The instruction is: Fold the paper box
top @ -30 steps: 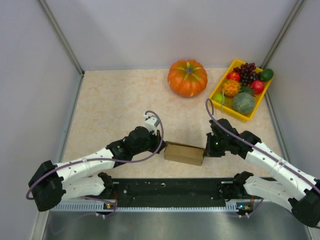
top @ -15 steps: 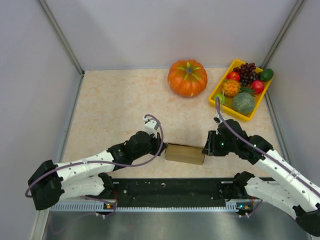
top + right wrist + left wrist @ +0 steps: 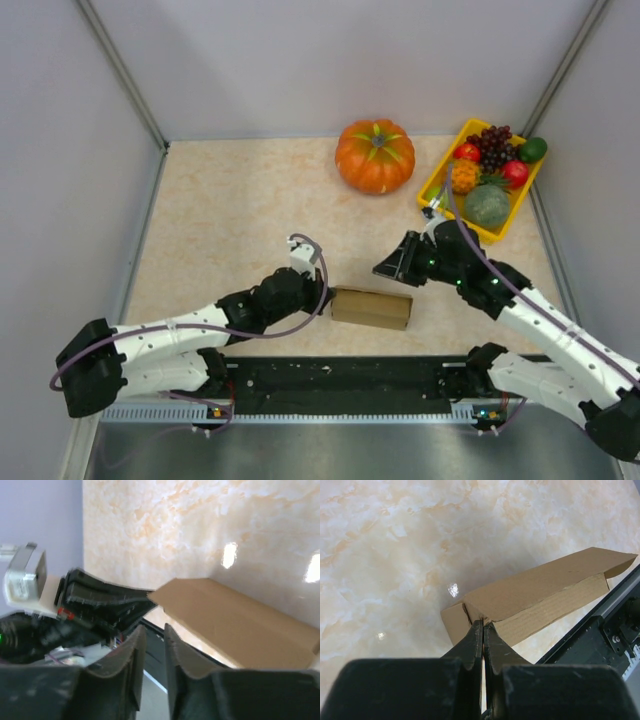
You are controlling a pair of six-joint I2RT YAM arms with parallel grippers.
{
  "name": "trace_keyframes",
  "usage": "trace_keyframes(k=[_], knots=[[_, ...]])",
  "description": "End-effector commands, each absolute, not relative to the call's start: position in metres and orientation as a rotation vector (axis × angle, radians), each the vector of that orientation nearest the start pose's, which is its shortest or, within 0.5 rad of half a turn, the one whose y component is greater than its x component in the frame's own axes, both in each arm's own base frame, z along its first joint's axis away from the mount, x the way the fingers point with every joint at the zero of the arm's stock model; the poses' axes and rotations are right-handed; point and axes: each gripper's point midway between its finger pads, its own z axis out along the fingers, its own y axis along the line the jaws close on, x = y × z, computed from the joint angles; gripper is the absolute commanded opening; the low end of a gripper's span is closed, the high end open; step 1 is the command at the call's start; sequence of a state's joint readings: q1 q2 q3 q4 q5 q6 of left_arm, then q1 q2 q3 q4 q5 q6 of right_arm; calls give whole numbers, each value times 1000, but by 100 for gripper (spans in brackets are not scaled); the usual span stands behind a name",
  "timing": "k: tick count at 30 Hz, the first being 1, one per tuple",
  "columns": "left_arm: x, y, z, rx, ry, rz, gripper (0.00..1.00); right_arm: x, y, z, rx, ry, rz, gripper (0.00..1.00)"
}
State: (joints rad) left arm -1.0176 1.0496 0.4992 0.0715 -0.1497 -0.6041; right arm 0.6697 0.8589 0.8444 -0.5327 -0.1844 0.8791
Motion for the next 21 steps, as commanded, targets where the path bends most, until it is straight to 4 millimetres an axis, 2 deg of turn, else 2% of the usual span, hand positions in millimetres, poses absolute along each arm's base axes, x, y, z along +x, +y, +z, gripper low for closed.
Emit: trace_keyframes(k=[1,2,4,5,6,7,8,9,10,13,14,16,18,20,21], knots=[[167,-271,90,364,2223,-729,0,211,264,242,286,2094,1420,8],[168,-270,91,360,2213,-712,0,213,265,233,294,2087,1433,5],[168,-270,90,358,2212,-694,0,214,271,231,271,2075,1468,0],[168,-270,91,360,2203,-684,0,210,272,219,267,2093,1477,0],[168,-270,91,362,2199,-675,0,210,273,225,248,2035,1518,0],[168,-271,90,368,2197,-666,0,206,273,222,266,2024,1554,0],[166,-271,89,375,2197,-663,0,201,269,198,289,2053,1547,0],[167,-271,88,373,2198,-654,0,198,266,198,288,2025,1563,0],[166,-272,88,374,2199,-657,0,193,263,181,309,2046,1559,0],[164,-274,86,379,2200,-663,0,187,258,163,322,2054,1553,0],[163,-274,86,385,2199,-665,0,182,254,147,336,2084,1541,0],[162,-276,91,384,2192,-688,0,177,250,135,351,2101,1529,0],[160,-275,98,377,2179,-712,4,176,247,130,361,2107,1512,0],[154,-273,101,388,2186,-739,21,175,244,128,363,2112,1500,0],[151,-273,112,361,2175,-783,29,175,244,128,365,2111,1495,0]])
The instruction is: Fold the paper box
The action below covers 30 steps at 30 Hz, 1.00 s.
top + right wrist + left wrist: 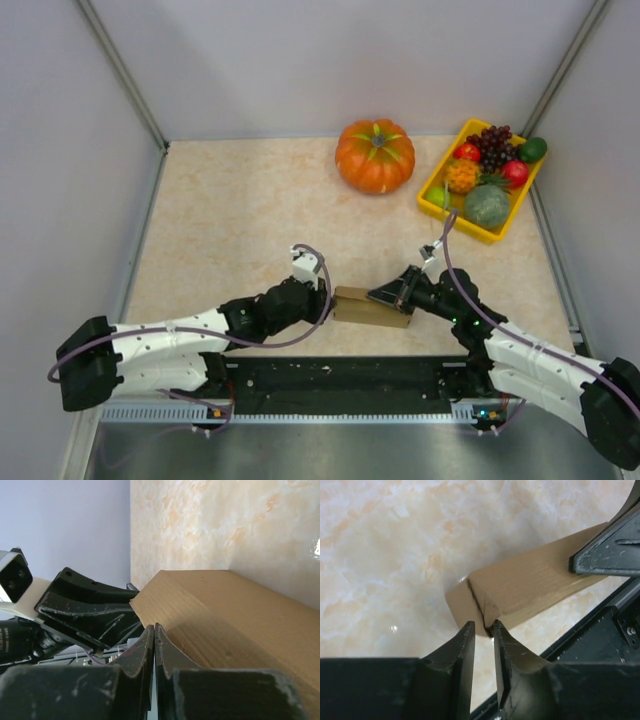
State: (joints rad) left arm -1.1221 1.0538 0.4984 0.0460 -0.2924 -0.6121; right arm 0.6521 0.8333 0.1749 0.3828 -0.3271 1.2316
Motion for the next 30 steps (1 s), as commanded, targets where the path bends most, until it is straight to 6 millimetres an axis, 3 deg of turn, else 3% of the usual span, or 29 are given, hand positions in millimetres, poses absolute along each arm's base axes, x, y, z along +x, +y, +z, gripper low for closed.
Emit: trace_keyframes(k=[1,5,6,8,9,10,12,13,14,17,18,20,21,23,26,27,28,30], knots=[[145,-274,117,369,2179,-826,43,176,244,129,358,2109,1489,0],[129,-278,165,370,2112,-1019,57,177,243,126,348,2127,1457,0],[128,-277,187,342,2082,-1067,59,177,243,126,344,2128,1459,0],[130,-277,207,321,2062,-1134,60,177,244,126,340,2126,1462,0],[129,-281,218,322,2065,-1192,57,177,245,126,331,2125,1467,0],[146,-278,225,273,2056,-1211,49,177,245,127,324,2124,1467,0],[144,-287,225,289,2089,-1362,27,177,246,128,315,2125,1468,0],[163,-288,240,251,2003,-1415,24,178,246,129,307,2123,1462,0],[164,-290,244,263,1987,-1457,21,178,246,130,305,2123,1461,0],[172,-300,237,298,1998,-1476,13,179,245,132,302,2117,1452,0],[174,-304,222,304,2034,-1478,12,179,245,132,302,2113,1452,0],[167,-313,218,373,2016,-1553,10,179,245,131,300,2119,1446,0],[165,-315,196,362,2071,-1559,9,179,244,130,303,2121,1442,0],[162,-317,181,364,2074,-1597,8,179,245,129,300,2122,1444,0],[163,-312,146,319,2135,-1550,5,179,246,135,268,2116,1443,0],[161,-307,129,313,2182,-1512,5,176,242,128,232,2170,1384,0],[161,-305,122,305,2201,-1489,5,182,245,151,193,2142,1375,0],[159,-301,106,298,2239,-1455,4,184,238,161,141,2175,1306,0]])
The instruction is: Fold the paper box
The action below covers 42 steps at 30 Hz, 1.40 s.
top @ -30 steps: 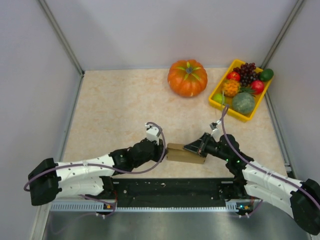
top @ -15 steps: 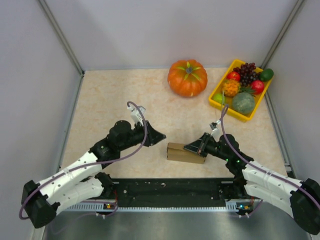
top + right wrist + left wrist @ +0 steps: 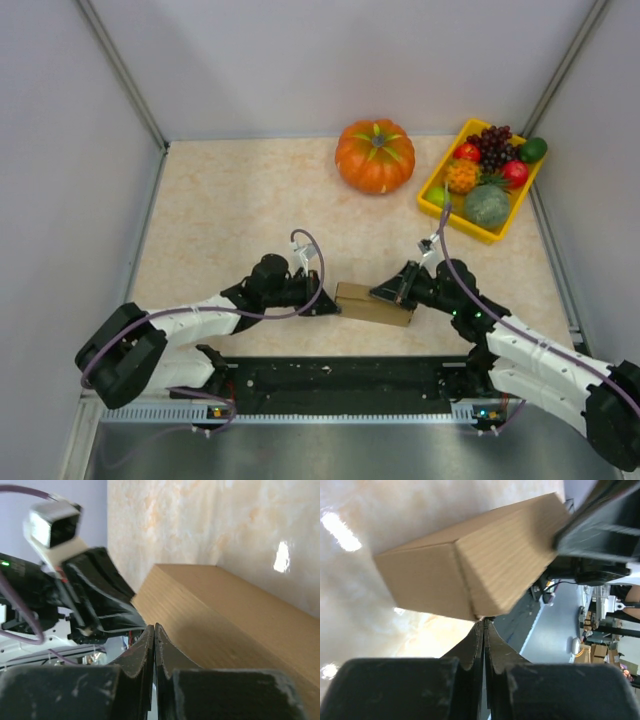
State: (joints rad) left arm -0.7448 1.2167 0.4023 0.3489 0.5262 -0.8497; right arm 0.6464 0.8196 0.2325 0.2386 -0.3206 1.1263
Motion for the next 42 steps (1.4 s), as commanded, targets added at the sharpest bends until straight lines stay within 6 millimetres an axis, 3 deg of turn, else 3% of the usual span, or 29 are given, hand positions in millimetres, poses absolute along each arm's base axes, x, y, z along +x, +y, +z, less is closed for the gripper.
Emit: trace_keyframes(k=[1,3,6,8,10,11,12,14,15,17,19,20,21,22,24,25,28,30,33,37,40,42], knots=[[158,-299,103,295,2252,-1448,4,187,237,180,129,2147,1321,0],[158,-297,94,280,2274,-1426,3,187,227,198,140,2104,1375,0],[158,-297,95,288,2268,-1431,3,185,214,195,169,2104,1368,0],[155,-299,102,315,2253,-1452,4,180,210,173,195,2145,1356,0],[154,-299,123,358,2189,-1465,11,179,204,153,227,2177,1348,0],[149,-295,122,361,2226,-1445,14,178,202,147,237,2183,1346,0],[150,-296,148,407,2143,-1459,18,178,200,143,241,2182,1342,0],[146,-296,172,452,2090,-1482,28,176,195,127,267,2186,1323,0],[147,-298,197,458,2018,-1511,32,175,193,121,266,2191,1313,0],[147,-302,222,477,1928,-1573,41,170,192,108,255,2217,1301,0],[158,-311,237,476,1908,-1582,40,169,188,101,241,2236,1261,0],[164,-318,226,471,1961,-1580,34,169,187,102,238,2235,1249,0],[168,-325,234,496,1949,-1597,32,170,187,104,233,2232,1245,0],[169,-330,231,518,1960,-1610,28,173,189,115,218,2208,1257,0],[173,-338,203,490,2049,-1627,20,172,190,129,198,2203,1261,0],[176,-341,202,493,2000,-1650,19,176,191,150,174,2166,1267,0],[175,-332,151,422,2119,-1593,17,173,190,174,147,2130,1272,0],[174,-324,120,395,2187,-1540,17,170,191,173,150,2137,1286,0],[174,-320,93,389,2260,-1499,17,165,185,144,189,2169,1257,0],[175,-321,108,412,2220,-1501,17,153,178,93,270,2249,1226,0],[179,-319,139,468,2179,-1448,20,152,174,84,282,2244,1205,0],[184,-318,176,502,2081,-1430,26,152,173,86,268,2247,1185,0]])
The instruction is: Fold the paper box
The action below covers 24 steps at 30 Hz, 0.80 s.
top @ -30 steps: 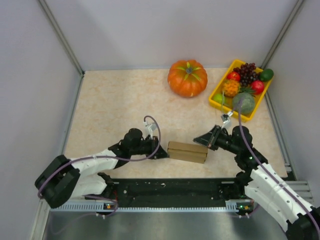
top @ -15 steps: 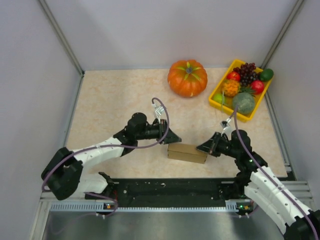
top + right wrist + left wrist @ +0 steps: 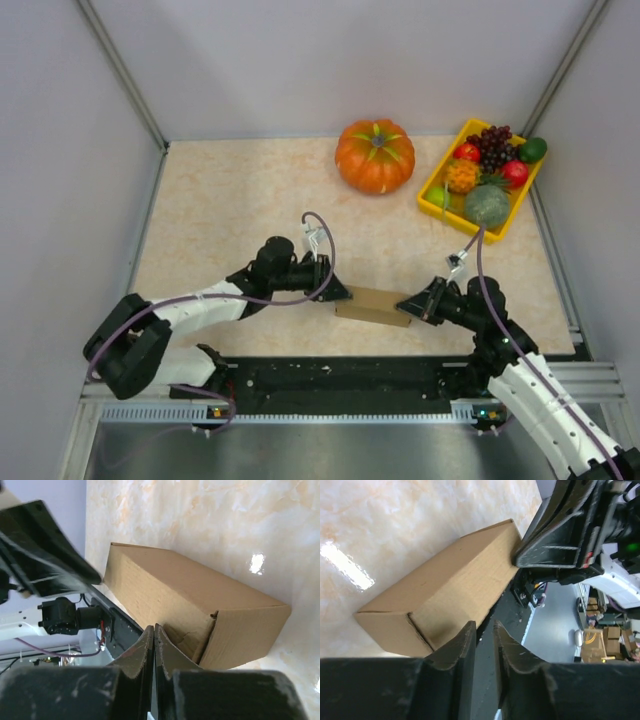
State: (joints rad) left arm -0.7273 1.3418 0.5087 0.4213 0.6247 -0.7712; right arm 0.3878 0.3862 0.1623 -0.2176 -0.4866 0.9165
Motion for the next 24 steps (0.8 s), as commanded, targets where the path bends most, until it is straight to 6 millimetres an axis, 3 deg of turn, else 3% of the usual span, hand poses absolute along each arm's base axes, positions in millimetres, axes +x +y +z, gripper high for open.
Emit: trace_keyframes(k=[1,2,3,4,5,6,7,9,12,14,19,24], knots=[[182,-313,178,501,2109,-1400,30,155,173,99,246,2227,1180,0],[185,-308,190,490,2083,-1357,34,156,172,105,233,2229,1164,0],[190,-305,202,509,2052,-1311,44,159,166,120,212,2232,1098,0],[187,-296,193,499,2119,-1253,49,161,160,123,213,2250,1040,0],[191,-289,195,474,2121,-1196,54,162,154,128,205,2260,977,6],[202,-281,188,426,2133,-1103,94,171,143,137,236,2256,882,12],[204,-275,180,414,2150,-1064,98,166,140,131,255,2302,860,17],[204,-268,160,406,2226,-1029,98,165,142,134,289,2342,863,30],[197,-277,147,450,2297,-1094,94,164,140,141,315,2370,846,52],[197,-283,141,454,2346,-1111,90,161,133,134,356,2430,778,67],[195,-300,128,487,2418,-1207,76,158,141,118,281,2564,776,70],[194,-316,127,503,2385,-1321,53,168,157,112,138,2526,864,54]])
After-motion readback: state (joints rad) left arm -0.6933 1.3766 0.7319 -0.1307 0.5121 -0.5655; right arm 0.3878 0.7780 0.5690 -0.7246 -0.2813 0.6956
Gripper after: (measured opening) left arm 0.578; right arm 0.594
